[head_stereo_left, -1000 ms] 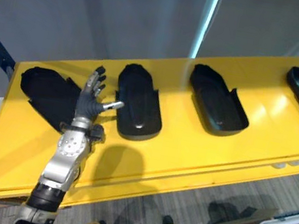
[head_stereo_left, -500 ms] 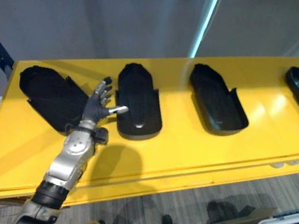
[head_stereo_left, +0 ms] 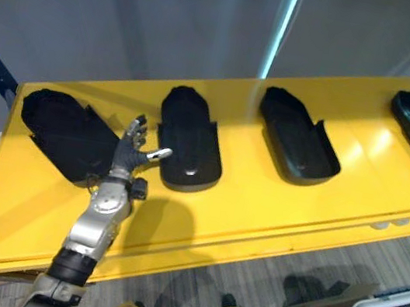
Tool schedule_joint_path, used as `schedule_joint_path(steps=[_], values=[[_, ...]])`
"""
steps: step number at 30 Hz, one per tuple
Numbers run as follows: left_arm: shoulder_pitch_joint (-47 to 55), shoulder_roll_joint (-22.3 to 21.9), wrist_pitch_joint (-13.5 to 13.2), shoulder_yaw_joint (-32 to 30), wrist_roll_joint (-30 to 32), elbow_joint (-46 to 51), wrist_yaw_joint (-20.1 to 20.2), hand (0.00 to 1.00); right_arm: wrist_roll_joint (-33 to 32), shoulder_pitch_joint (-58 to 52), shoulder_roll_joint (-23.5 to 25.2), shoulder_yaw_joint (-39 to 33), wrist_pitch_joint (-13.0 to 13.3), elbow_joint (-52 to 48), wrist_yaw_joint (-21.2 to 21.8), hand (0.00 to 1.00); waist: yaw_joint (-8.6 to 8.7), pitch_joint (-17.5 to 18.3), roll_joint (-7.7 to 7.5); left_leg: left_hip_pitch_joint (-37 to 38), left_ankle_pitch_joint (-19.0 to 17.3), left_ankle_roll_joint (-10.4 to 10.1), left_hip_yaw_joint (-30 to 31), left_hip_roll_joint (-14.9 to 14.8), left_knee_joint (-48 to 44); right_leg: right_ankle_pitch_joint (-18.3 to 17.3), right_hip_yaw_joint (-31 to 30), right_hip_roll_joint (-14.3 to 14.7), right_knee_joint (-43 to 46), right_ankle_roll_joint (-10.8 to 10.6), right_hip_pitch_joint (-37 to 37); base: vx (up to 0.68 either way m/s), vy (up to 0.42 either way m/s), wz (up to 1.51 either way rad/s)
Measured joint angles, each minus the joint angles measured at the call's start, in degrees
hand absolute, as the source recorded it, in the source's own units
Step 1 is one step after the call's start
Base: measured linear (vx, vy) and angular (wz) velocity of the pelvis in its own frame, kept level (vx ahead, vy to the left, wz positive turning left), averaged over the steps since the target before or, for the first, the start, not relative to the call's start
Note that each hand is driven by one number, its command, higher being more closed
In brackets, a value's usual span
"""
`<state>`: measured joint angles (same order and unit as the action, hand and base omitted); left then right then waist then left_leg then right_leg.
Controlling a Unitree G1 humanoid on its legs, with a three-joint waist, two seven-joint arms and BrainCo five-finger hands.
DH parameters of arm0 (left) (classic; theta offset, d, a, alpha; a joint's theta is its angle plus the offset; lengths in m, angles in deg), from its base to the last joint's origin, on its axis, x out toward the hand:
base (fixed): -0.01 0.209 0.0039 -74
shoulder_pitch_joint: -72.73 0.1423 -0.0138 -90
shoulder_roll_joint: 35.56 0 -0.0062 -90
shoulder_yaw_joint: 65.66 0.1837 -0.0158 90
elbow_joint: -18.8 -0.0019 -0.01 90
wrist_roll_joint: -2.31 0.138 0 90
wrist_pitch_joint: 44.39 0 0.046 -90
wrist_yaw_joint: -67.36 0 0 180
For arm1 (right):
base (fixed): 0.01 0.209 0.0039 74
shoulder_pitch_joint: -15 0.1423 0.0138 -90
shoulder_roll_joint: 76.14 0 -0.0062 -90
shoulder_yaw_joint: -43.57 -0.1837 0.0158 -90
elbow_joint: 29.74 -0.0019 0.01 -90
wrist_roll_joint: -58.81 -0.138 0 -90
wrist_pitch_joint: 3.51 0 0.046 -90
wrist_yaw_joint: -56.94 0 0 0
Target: Walk over and take plastic housings, then place them on the shelf
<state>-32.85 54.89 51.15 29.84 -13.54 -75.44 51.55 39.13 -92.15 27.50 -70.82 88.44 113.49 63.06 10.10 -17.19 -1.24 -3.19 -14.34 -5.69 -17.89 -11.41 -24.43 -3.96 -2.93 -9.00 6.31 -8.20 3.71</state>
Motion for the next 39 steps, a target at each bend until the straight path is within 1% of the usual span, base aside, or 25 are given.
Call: schedule_joint_path(steps=[5, 8, 10, 12, 14, 15, 18, 21, 25, 27, 31, 35, 39], values=[[-0.13, -0.25, -0.04, -0.31, -0.07, -1.54, -2.98, 0.00, 0.01, 0.11, -0.28, 1.83, 0.00, -0.57, -0.02, 0.00, -0.03, -0.03, 0.06, 0.04, 0.01, 0.00, 0.11, 0.01, 0.04, 0.13, 0.59, -0.07, -0.98, 0.21, 0.46, 0.00, 0.000, 0.01], [-0.10, -1.56, -0.23, -0.56, -0.02, -1.53, -4.63, 0.00, 0.02, 0.19, -0.56, 2.35, 0.00, -0.67, -0.01, 0.00, -0.11, -0.05, 0.13, 0.07, 0.03, 0.02, 0.29, 0.09, 0.01, 0.20, 1.13, -0.10, -1.41, 0.33, 0.81, 0.02, 0.015, 0.04], [-0.05, -1.86, -0.31, -0.54, 0.00, -1.53, -5.65, 0.00, 0.02, 0.30, -0.79, 2.35, 0.00, -0.68, 0.00, 0.00, -0.11, -0.23, 0.44, 0.17, 0.03, 0.02, 0.61, 0.16, 0.02, 0.26, 1.48, -0.08, -1.98, 0.53, 1.48, 0.04, 0.024, 0.08], [-0.05, -2.43, -0.28, -0.54, 0.52, -1.45, -6.51, 0.00, 0.02, 0.72, -1.44, 2.43, 0.00, -0.80, -0.01, 0.00, -0.12, -0.63, 1.13, 0.17, 0.03, 0.02, 0.77, 0.22, 0.07, 0.11, 1.63, -0.07, -1.97, 0.86, 1.57, 0.04, 0.031, 0.05], [0.07, -3.17, -0.21, -0.61, 0.64, -1.32, -6.83, 0.00, 0.02, 0.82, -1.76, 2.58, 0.00, -1.06, -0.04, 0.00, -0.12, -0.69, 1.47, 0.17, 0.04, 0.02, 0.96, 0.24, 0.18, -0.03, 1.85, -0.05, -1.96, 1.11, 1.67, 0.03, 0.024, 0.06], [0.34, -3.65, -0.14, -0.49, 0.65, -0.93, -7.74, 0.00, 0.02, 0.98, -1.85, 2.66, 0.00, -1.07, -0.13, 0.00, -0.03, -0.69, 1.52, 0.20, 0.04, 0.02, 1.29, 0.24, 0.20, -0.14, 2.27, 0.00, -1.99, 1.29, 1.93, 0.03, 0.014, 0.11], [1.51, -3.89, 0.36, -0.29, 0.65, 0.45, -8.80, 0.00, 0.01, 1.22, -2.11, 3.16, -0.04, -1.07, -0.24, 0.00, -0.02, -0.70, 1.51, 0.42, 0.04, 0.02, 1.69, 0.24, 0.34, -0.34, 2.95, 0.06, -2.08, 1.63, 2.44, 0.03, 0.011, 0.08], [3.37, -4.11, 0.85, -0.27, 0.62, 2.46, -11.22, 0.00, 0.00, 1.80, -2.31, 3.70, -0.08, -1.02, -0.34, 0.00, -0.18, -0.71, 1.51, 0.78, 0.04, 0.02, 1.59, 0.27, 0.68, -0.25, 3.05, 0.05, -1.96, 1.48, 2.52, 0.02, 0.019, -0.02], [4.47, -4.56, 0.78, -0.38, 0.60, 2.62, -15.26, 0.00, -0.01, 2.14, -2.32, 3.74, -0.39, -1.01, -0.86, 0.00, -0.42, -0.71, 1.52, 1.12, 0.04, 0.01, 1.55, 0.32, 0.88, -0.34, 3.15, 0.01, -2.02, 1.64, 2.79, 0.00, 0.000, 0.00], [4.59, -4.90, 0.60, -0.37, 0.49, 2.62, -16.27, 0.00, -0.01, 2.26, -2.33, 3.75, -0.55, -1.01, -1.08, 0.00, -0.55, -0.71, 1.52, 1.12, 0.04, 0.01, 1.56, 0.33, 0.87, -0.36, 3.17, 0.00, -2.02, 1.66, 2.80, 0.00, 0.000, 0.00], [5.47, -5.81, 0.20, -0.60, 0.44, 3.43, -17.58, 0.00, 0.02, 2.28, -2.33, 3.75, -0.57, -0.97, -1.08, 0.00, -0.58, -0.71, 1.52, 1.11, 0.04, 0.01, 1.59, 0.37, 0.86, -0.29, 3.18, -0.02, -1.94, 1.54, 2.80, 0.00, 0.000, 0.00], [7.97, -5.83, 0.19, -0.58, 0.34, 5.84, -17.76, 0.00, 0.02, 2.27, -2.28, 3.73, -0.57, -0.41, -1.08, 0.00, -0.76, -0.71, 1.52, 1.06, 0.03, 0.00, 1.67, 0.36, 0.91, -0.24, 3.18, -0.01, -1.55, 1.45, 2.68, 0.00, 0.000, 0.00], [9.99, -6.28, 0.01, -0.59, -0.05, 7.77, -17.76, 0.00, 0.01, 2.30, -2.21, 3.69, -0.56, -0.15, -1.09, 0.00, -1.74, -0.72, 1.50, 0.90, -0.03, -0.05, 1.84, 0.34, 0.89, -0.28, 3.19, -0.01, -0.87, 1.40, 2.38, -0.01, 0.026, 0.00]])
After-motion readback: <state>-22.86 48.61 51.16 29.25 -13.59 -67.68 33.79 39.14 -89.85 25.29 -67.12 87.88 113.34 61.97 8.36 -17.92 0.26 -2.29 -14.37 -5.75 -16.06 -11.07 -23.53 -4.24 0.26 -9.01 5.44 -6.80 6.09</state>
